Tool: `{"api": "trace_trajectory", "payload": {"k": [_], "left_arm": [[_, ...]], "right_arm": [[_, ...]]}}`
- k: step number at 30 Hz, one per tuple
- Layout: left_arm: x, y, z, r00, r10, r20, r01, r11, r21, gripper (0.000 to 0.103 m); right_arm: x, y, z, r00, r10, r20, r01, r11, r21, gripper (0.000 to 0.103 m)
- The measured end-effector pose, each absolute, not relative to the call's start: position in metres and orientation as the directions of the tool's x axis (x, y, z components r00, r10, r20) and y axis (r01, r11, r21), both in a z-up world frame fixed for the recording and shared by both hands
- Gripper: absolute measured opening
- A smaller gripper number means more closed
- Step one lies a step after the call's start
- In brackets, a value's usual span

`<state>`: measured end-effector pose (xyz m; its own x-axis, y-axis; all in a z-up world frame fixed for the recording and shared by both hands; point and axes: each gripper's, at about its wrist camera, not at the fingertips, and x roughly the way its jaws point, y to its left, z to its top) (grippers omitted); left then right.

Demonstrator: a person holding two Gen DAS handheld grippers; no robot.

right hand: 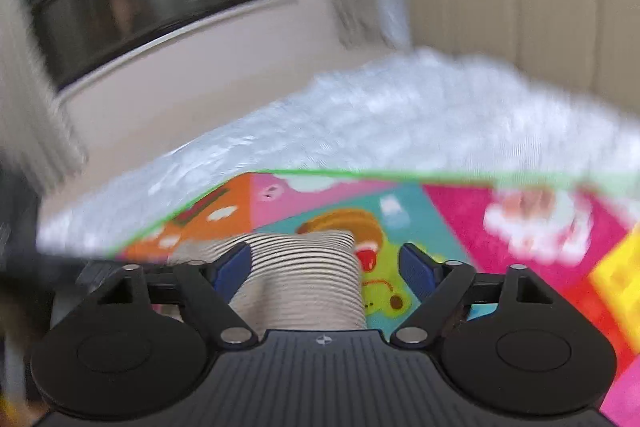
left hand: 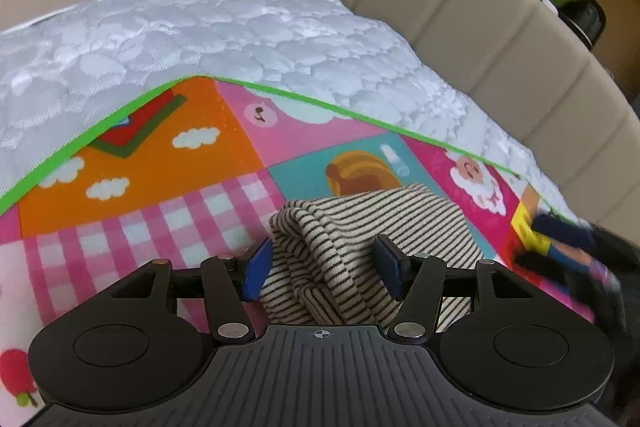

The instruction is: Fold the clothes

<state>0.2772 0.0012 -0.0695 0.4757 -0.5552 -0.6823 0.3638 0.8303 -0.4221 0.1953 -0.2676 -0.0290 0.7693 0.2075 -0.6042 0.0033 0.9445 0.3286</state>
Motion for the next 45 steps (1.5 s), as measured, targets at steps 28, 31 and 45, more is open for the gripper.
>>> {"api": "trace_trajectory", "payload": {"k": [28, 31, 45], "left_arm": [[0.287, 0.013, -0.093, 0.445, -0.57, -0.69, 0.353, 0.82, -0.45, 0.082], [0.283, 0.013, -0.089, 0.453, -0.582, -0.675, 0.363, 0.812, -0.457, 0.082], [0.259, 0.005, -0.06, 0.467, -0.695, -0.546, 0.466, 0.719, -0.516, 0.066]], "right_arm": [[0.154, -0.213, -0.017, 0.749, 0.235, -0.62, -0.197, 0.972, 0.13, 0.055], [0.152, -0.197, -0.041, 0.703, 0.187, -0.686, -0.227, 0.973, 0.032, 0.057], [0.145, -0.203, -0.027, 0.752, 0.172, -0.637, -0.203, 0.979, 0.025, 0.067]]}}
